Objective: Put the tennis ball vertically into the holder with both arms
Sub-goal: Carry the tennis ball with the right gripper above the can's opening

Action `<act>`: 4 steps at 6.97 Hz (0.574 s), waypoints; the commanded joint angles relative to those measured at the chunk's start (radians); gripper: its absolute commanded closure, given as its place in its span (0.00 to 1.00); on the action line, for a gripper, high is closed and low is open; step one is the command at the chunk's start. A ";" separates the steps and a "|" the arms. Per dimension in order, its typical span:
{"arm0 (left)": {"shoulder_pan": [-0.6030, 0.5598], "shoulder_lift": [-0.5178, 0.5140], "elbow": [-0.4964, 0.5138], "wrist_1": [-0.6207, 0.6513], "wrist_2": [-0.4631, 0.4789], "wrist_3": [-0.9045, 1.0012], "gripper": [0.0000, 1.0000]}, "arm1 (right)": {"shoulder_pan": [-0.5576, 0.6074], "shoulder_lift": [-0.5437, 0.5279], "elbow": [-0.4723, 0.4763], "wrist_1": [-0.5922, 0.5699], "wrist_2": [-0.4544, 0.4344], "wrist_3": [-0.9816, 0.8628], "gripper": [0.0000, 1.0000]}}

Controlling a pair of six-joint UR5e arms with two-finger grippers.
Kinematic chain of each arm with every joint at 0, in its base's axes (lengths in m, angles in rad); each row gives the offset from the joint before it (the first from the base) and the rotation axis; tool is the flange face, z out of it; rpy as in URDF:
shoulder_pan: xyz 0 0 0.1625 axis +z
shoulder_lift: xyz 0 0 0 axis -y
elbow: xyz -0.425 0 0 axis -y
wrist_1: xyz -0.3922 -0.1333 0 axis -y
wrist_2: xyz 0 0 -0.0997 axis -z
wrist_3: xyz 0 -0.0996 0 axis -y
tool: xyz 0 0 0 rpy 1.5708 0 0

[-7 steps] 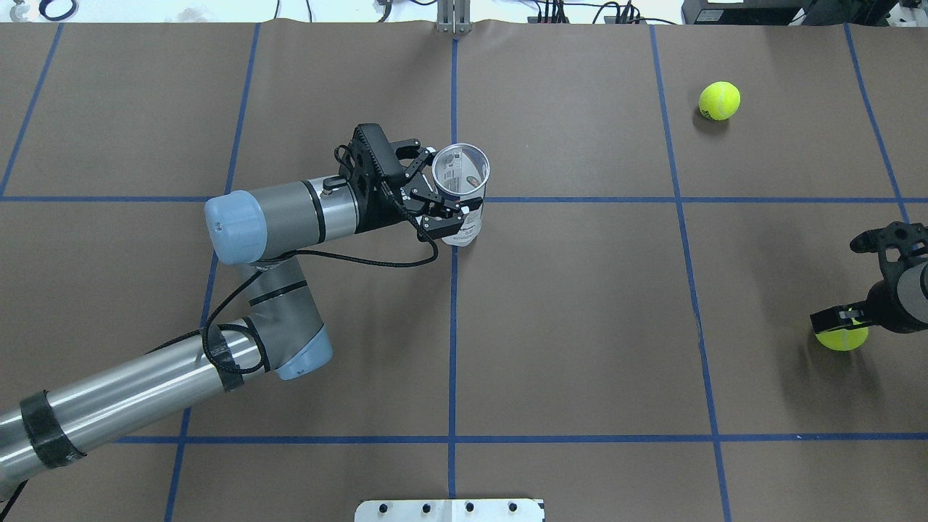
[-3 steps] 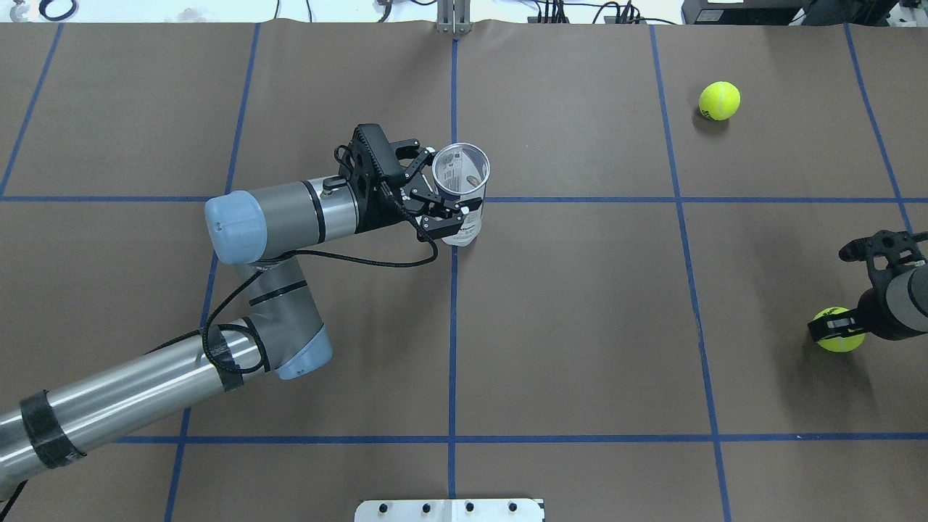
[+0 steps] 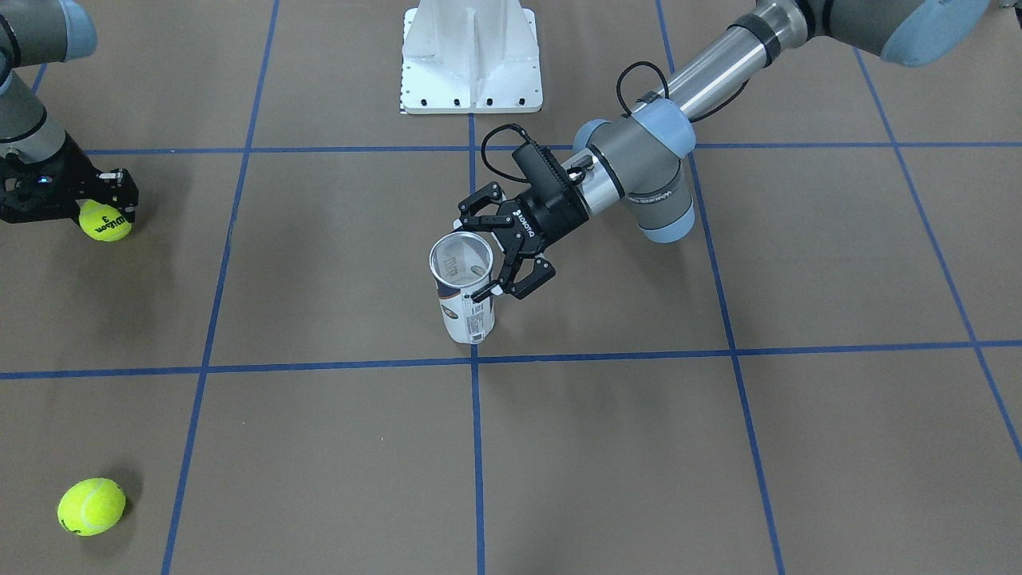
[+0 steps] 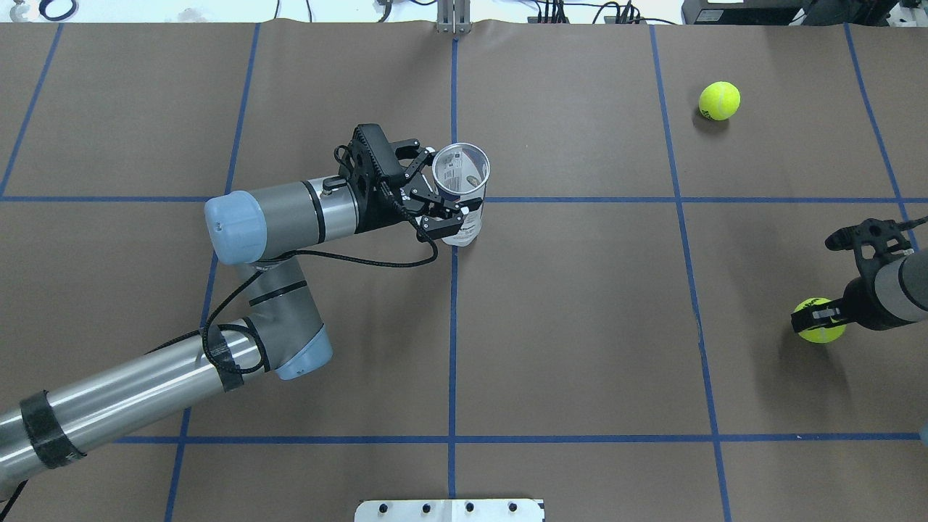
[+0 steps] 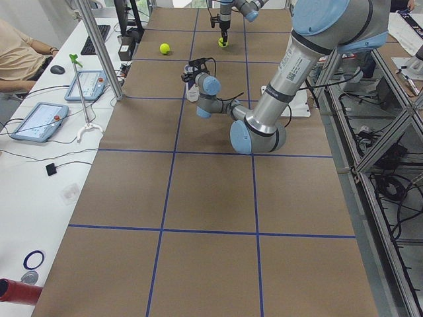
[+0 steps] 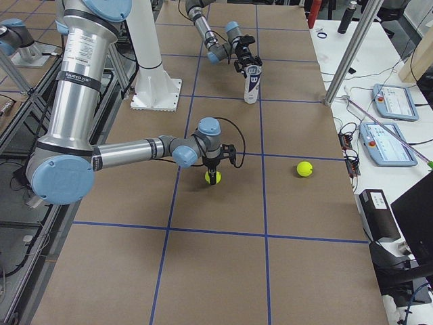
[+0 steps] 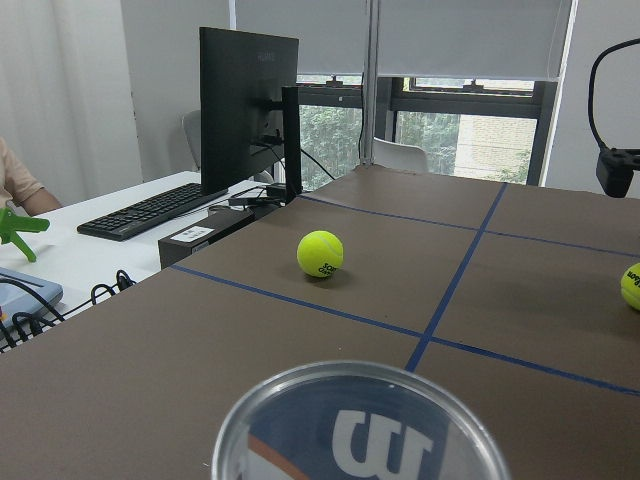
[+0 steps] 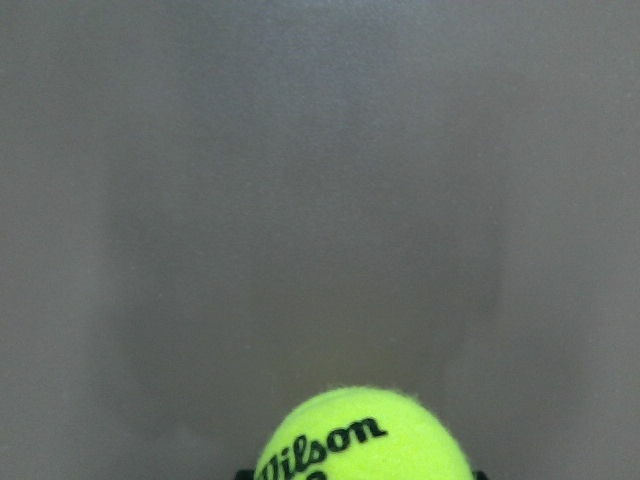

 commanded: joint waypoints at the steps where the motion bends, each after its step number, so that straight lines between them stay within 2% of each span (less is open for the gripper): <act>1: 0.000 0.000 0.000 0.000 0.000 0.000 0.09 | 0.066 0.196 0.020 -0.175 0.088 0.003 1.00; 2: 0.000 0.000 0.000 0.000 0.000 0.000 0.09 | 0.067 0.332 0.058 -0.380 0.091 0.005 1.00; 3: 0.000 0.000 0.000 0.000 0.000 0.000 0.09 | 0.066 0.479 0.072 -0.538 0.091 0.061 1.00; 4: 0.000 0.000 0.000 0.000 0.000 0.000 0.09 | 0.051 0.599 0.069 -0.613 0.091 0.156 1.00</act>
